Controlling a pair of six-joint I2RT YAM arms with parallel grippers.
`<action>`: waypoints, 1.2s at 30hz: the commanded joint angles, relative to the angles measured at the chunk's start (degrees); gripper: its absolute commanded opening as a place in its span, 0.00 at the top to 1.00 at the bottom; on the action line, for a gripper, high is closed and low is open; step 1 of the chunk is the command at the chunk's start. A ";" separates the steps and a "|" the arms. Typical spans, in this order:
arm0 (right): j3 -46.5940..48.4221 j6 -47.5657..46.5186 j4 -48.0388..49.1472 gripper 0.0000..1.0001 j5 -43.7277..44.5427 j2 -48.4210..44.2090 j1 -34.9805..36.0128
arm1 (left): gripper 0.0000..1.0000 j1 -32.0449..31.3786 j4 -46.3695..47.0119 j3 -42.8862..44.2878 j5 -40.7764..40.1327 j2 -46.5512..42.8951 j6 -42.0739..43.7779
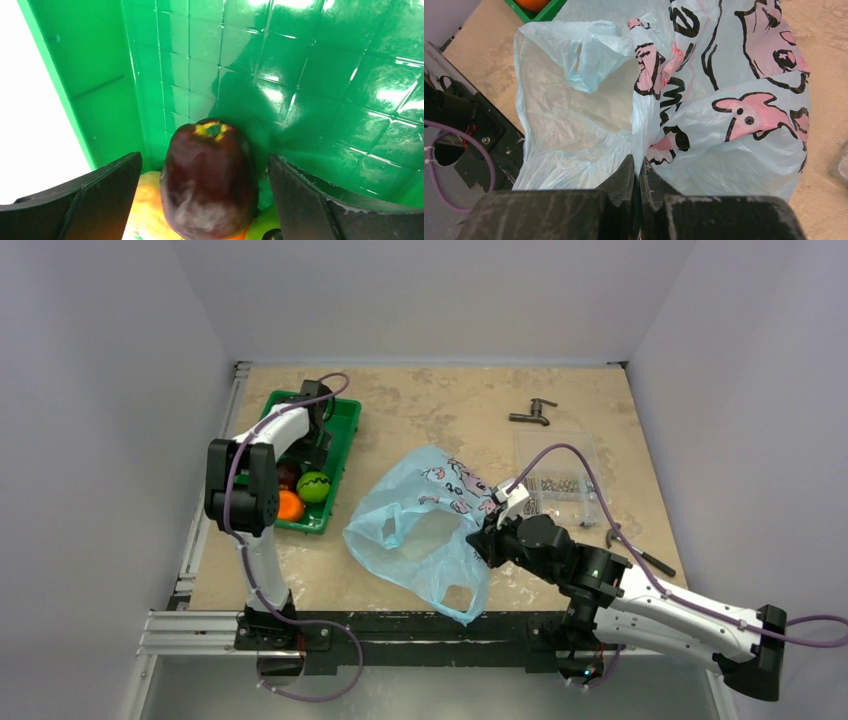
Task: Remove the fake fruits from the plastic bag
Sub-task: Place the fake fruit in the bin, then place the plastic bag at the center of the board.
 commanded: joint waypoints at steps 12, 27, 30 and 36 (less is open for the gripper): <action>1.44 -0.47 0.73 0.94 3.19 2.68 0.11 | 0.00 0.13 -0.32 0.13 7.17 -12.50 -1.18; 16.77 5.46 -16.04 0.21 14.69 6.27 0.18 | 0.01 0.13 1.73 -12.74 40.48 -48.93 -22.48; 21.99 6.53 -21.55 0.12 16.71 6.50 0.16 | 0.02 0.13 2.38 -16.41 47.72 -57.63 -27.74; 34.27 5.40 -29.54 0.01 21.44 5.28 0.18 | 0.02 0.12 -2.30 -13.65 54.07 -69.38 -34.21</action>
